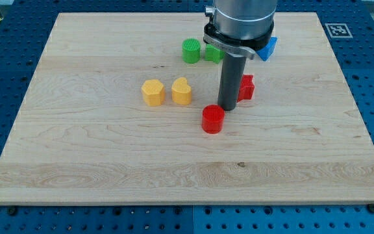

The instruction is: Move the red circle towards the bottom center

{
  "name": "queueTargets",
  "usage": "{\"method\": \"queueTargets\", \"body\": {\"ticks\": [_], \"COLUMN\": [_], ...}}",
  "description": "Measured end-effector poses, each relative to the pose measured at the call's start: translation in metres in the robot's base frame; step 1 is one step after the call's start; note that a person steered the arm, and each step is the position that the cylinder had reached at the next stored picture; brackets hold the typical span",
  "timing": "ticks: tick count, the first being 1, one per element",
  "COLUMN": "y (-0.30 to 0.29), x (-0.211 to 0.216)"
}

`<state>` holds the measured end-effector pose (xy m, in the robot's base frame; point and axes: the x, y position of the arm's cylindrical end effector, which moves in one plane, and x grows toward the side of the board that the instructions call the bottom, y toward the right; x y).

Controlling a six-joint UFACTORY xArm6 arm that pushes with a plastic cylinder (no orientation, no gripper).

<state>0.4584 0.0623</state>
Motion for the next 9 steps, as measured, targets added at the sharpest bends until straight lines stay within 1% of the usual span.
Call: {"method": "queueTargets", "body": {"ticks": [1, 2, 4, 5, 8, 9], "y": [-0.002, -0.007, -0.014, -0.018, -0.079, -0.066], "x": [0.003, 0.017, 0.031, 0.031, 0.029, 0.029]}}
